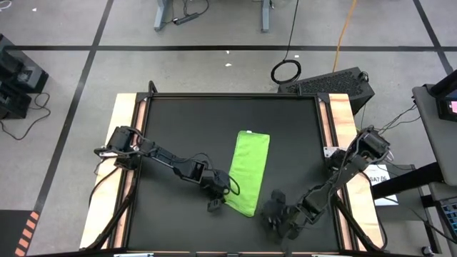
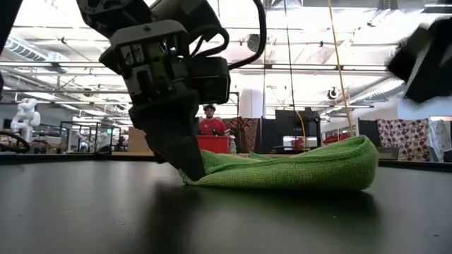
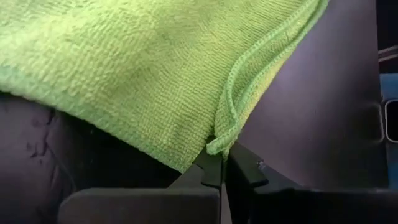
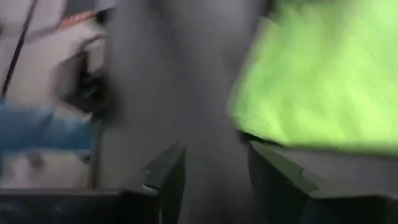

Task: Roll towel into tight, uniform cylinder
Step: Roll the green towel

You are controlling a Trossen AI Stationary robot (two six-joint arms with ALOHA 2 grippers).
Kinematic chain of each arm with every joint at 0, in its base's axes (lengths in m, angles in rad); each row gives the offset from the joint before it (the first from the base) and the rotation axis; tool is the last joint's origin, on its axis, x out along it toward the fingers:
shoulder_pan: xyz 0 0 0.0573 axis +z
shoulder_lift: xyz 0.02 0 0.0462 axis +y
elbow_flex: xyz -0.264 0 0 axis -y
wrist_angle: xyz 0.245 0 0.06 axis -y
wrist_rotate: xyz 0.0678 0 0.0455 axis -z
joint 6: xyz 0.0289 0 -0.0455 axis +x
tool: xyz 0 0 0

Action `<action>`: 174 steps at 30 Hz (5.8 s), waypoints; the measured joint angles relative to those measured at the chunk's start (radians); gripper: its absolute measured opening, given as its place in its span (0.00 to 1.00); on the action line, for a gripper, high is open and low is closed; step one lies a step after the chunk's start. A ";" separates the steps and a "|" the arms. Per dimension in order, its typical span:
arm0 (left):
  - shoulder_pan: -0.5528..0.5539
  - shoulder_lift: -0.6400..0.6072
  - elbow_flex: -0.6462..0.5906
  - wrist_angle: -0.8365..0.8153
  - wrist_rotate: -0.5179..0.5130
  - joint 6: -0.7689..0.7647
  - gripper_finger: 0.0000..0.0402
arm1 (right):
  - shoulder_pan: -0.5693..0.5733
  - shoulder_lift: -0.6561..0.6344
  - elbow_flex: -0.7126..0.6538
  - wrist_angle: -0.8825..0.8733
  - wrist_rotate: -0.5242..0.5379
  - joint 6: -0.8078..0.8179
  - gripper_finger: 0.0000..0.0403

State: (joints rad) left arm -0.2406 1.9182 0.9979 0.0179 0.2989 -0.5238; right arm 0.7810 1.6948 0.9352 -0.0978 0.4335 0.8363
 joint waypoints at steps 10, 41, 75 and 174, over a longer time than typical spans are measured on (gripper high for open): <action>0.038 0.009 0.001 0.000 0.022 -0.079 0.01 | 0.031 0.056 0.001 -0.020 0.067 -0.555 0.35; 0.070 0.083 0.006 0.028 0.172 -0.194 0.01 | -0.075 0.186 0.048 0.050 0.092 -0.924 0.25; -0.019 0.063 0.006 -0.024 0.230 -0.274 0.01 | -0.223 0.177 -0.103 0.344 -0.402 0.173 0.00; 0.023 0.063 0.003 -0.036 0.208 -0.301 0.03 | -0.183 0.135 0.026 0.224 -0.327 -1.245 0.32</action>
State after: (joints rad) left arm -0.2180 1.9808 1.0012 -0.0177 0.5071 -0.8246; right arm 0.5982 1.8297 0.9607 0.1264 0.1061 -0.4084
